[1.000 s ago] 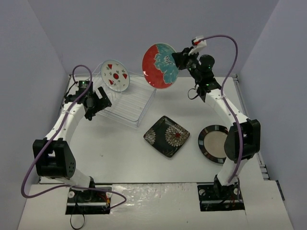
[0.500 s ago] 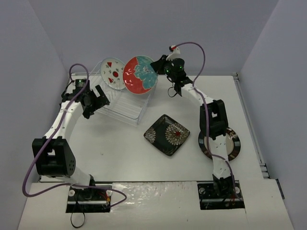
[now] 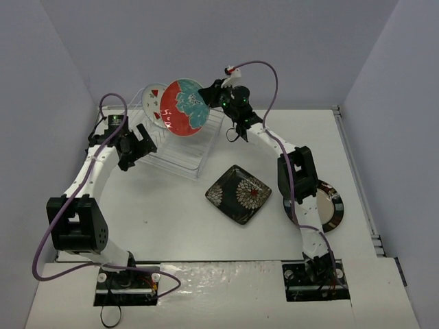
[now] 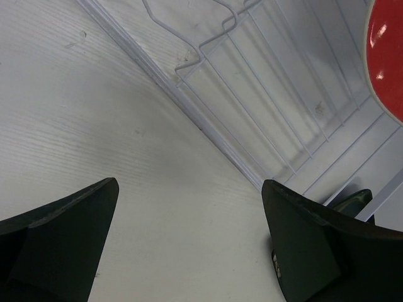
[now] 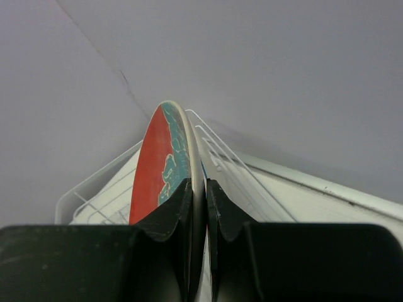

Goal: Load the plates into the dish rack

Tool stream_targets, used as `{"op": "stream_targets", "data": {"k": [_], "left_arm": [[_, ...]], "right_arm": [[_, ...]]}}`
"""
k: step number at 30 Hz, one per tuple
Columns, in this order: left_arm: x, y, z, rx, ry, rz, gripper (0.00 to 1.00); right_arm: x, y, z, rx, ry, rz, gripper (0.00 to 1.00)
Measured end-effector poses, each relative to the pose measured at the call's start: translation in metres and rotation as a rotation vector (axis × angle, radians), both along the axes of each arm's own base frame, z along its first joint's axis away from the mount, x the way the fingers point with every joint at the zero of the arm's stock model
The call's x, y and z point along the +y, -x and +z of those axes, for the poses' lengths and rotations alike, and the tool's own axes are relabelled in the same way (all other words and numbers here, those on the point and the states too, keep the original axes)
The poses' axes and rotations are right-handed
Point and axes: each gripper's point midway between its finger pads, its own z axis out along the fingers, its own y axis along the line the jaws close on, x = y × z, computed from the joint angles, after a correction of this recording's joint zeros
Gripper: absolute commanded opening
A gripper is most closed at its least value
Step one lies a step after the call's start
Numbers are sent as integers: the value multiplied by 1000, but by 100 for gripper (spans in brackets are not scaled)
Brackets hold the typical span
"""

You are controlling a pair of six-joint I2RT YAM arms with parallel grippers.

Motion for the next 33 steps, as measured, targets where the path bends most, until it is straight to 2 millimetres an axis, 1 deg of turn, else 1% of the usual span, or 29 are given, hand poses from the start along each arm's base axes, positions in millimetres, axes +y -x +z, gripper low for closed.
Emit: {"op": "stream_targets", "data": {"k": [3,6,9,11,13,15,18,22,26,29,33], "left_arm": [[6,0,-2,7,2,15,97],[11,-1,-2,6,2,29,97],[12,-1,-2,8,3,34,97],[12,-1,-2,8,3,33,97],[12,0,-2,9,3,33,97],[12,0,-2,9,3,34,97],[12,0,-2,10,5,38,97],[12,0,-2,10,8,40,97],[11,-1,-2,10,12,42,97],[11,-1,-2,10,15,43,97],[11,0,-4,12,15,44,97]], "right_arm": [[7,0,12,-78,63,-16,0],[21,2,32,-161,93,-25,0],[40,6,53,-250,106,-21,0],[52,10,61,-303,118,-14,0],[64,13,65,-349,137,-15,0],[74,16,61,-381,168,-19,0],[88,17,47,-425,234,-39,0],[100,14,22,-455,308,-69,0],[105,10,4,-483,353,-72,0],[109,12,3,-507,366,-56,0],[115,18,7,-559,368,-33,0]]}}
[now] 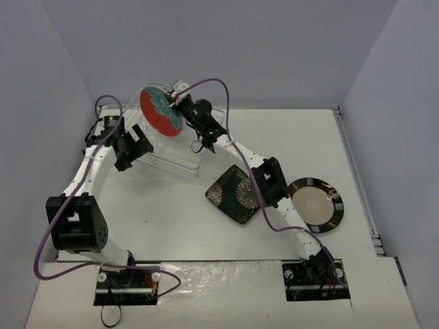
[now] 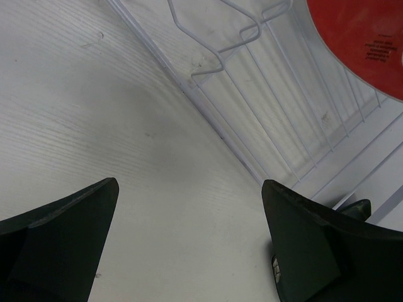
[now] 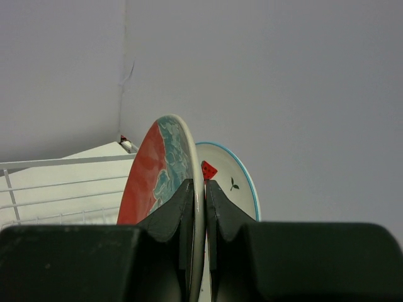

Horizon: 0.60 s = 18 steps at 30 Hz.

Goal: Load the plates into the dish rack

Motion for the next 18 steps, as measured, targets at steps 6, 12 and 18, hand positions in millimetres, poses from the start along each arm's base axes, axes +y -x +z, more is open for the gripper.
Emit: {"op": "stream_targets", "data": {"k": [6,12,18], "left_arm": [[0,2,-4,7,1,-1,97],[0,1,-6,4,14,0,97],[-1,-2,-7,-3,25,-5,97]], "right_arm": [[13,10,-6,-42,32,62,0],[30,21,-23,-85,59,136,0],[35,21,-38,-119,50,151,0]]}}
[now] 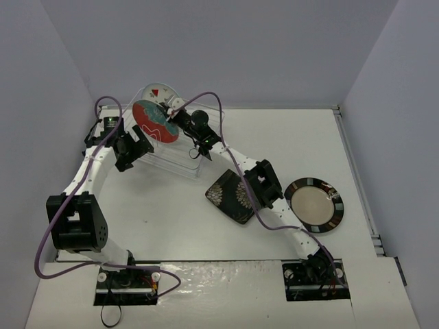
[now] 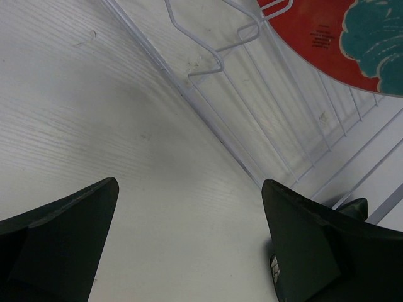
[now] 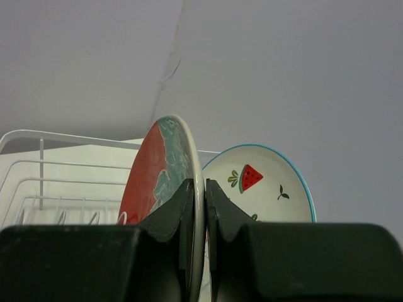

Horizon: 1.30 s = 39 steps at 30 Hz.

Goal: Load the plates into the dish rack

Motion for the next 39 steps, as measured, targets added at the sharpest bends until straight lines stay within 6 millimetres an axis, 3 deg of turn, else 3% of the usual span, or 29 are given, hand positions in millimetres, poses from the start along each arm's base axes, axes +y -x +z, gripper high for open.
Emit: {"op": "stream_targets", "data": {"k": [2,7,8,13,24,27,30,32,34,36,39], "left_arm": [[-1,-1,-1,-1,6,-5,97],[-3,-3,-2,-4,13,-10,97],[-3,-3,-2,-5,13,-10,97],[-4,-4,-1,-10,20,-16,97],[-7,-3,-3,-14,30,-25,97],[-7,-3,-1,-20,29,-25,97],[-6,-3,2,-27,27,-28,97],[-6,-2,4,-33,23,-29,97],[-7,-1,8,-43,16,-33,97],[-8,-1,13,-58,5,-41,97],[-17,1,21,-82,-10,-74,97]], "right_arm": [[1,0,-1,-4,-3,3,4],[1,2,0,-16,-16,10,88],[1,2,1,-24,-20,11,91],[0,3,10,-39,-48,13,99],[-8,-3,18,-24,-68,-33,100],[-22,-2,27,11,-71,-68,100],[-39,3,52,34,-93,-87,100],[-59,8,71,78,-121,-94,100],[-90,14,93,139,-141,-116,100],[-134,19,126,210,-200,-151,100],[-220,32,168,310,-301,-252,100]]}}
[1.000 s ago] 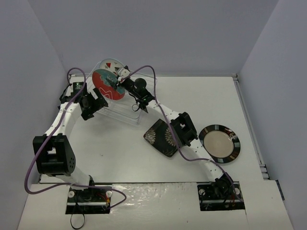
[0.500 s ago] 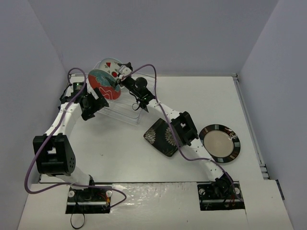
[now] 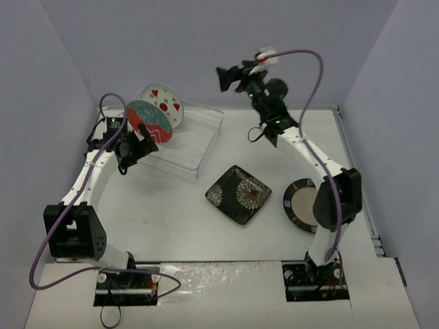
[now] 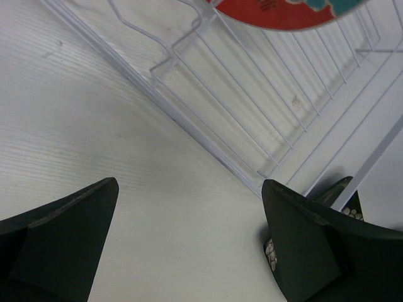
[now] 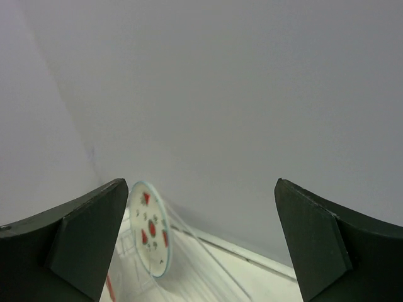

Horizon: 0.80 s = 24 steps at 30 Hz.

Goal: Load the plates into the dish rack

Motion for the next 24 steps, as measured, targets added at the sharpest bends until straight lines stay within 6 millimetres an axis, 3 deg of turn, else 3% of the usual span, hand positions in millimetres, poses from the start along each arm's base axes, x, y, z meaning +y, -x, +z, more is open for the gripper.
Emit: {"op": "stream_targets", "data": {"k": [2,4,5,10,14,17,24], "left_arm": [[-13,3,3,-8,-13,-44,97],[-31,8,3,-8,-46,-104,97],[-41,11,3,-9,-63,-139,97],[-100,30,6,-42,-117,-360,97],[-138,49,17,-103,-131,-525,97],[-162,66,23,-148,-125,-630,97],[-199,94,17,-163,-111,-795,97]], "right_arm": [[-64,10,17,53,-83,-122,100],[-109,31,7,138,-120,-231,100],[-118,42,-4,190,-127,-260,100],[-140,91,-86,491,-102,-354,100],[-166,130,-165,741,-38,-445,100],[-186,168,-214,916,-15,-489,100],[-189,235,-271,1169,-78,-416,100]]}}
